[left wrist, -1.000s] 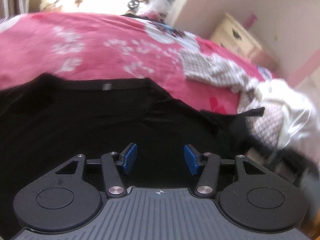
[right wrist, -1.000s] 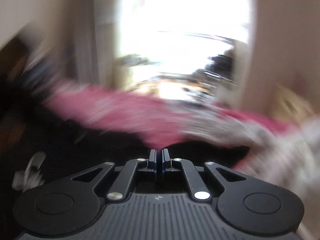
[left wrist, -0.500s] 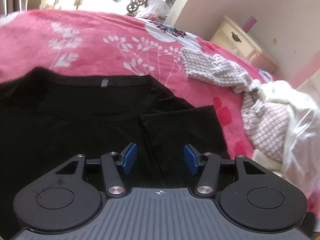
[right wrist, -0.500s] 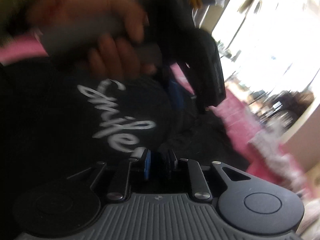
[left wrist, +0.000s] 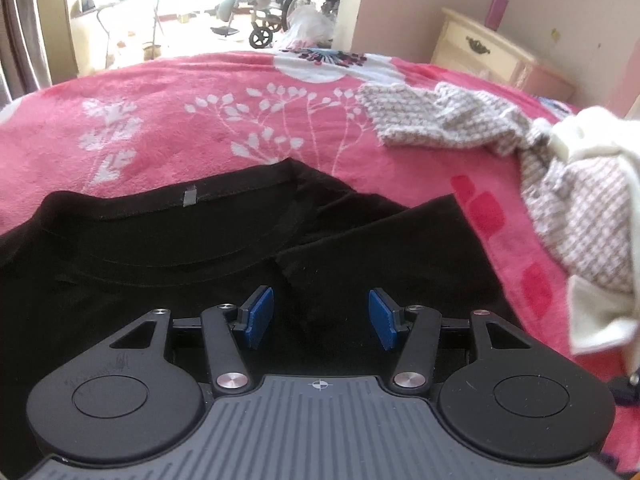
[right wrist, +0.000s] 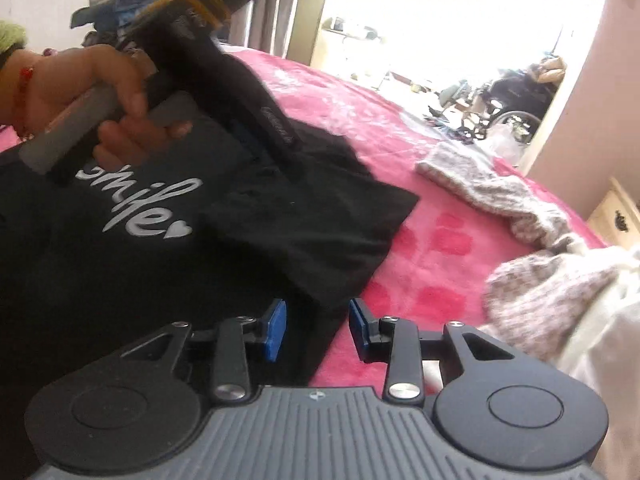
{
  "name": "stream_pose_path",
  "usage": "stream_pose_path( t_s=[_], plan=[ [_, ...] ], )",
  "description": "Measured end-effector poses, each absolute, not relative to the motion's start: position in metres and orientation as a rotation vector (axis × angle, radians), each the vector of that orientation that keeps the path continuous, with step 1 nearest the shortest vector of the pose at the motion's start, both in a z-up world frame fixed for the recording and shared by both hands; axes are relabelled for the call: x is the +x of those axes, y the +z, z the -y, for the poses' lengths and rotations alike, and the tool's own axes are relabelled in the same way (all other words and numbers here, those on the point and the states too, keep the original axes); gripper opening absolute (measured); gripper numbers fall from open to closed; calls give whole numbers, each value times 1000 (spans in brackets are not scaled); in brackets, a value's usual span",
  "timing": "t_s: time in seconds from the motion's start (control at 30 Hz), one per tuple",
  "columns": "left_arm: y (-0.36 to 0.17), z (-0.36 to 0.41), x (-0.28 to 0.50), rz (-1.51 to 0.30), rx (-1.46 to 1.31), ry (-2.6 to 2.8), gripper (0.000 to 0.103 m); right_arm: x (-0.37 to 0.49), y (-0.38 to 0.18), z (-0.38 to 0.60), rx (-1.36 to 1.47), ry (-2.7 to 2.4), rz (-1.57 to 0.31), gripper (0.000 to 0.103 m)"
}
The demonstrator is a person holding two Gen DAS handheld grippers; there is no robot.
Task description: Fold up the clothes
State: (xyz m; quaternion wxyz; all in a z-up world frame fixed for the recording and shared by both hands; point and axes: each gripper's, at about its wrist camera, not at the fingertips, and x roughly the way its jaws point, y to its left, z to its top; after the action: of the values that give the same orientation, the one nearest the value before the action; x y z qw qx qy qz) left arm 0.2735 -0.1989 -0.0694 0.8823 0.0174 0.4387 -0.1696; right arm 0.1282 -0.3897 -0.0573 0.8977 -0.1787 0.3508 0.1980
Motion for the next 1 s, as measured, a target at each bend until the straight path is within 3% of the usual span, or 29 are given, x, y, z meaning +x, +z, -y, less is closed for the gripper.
stream_pose_path(
  t_s=[0.1,0.17,0.4,0.67,1.0],
  plan=[
    [-72,201,269,-898,47,-345,53,128,-68,383,-383,331,-694,24],
    [-73,202,266,-889,50,-339,53,124,-73,385,-391,256,-669,4],
    [-78,207,257,-869,84,-316,53,109,-85,404,-300,133,-701,4],
    [-60,208,261,-827,92,-327,53,118,-53,421,-183,218,-741,6],
    [-79,295,292,-791,259,-456,53,166,-65,435,35,301,-772,7]
  ],
)
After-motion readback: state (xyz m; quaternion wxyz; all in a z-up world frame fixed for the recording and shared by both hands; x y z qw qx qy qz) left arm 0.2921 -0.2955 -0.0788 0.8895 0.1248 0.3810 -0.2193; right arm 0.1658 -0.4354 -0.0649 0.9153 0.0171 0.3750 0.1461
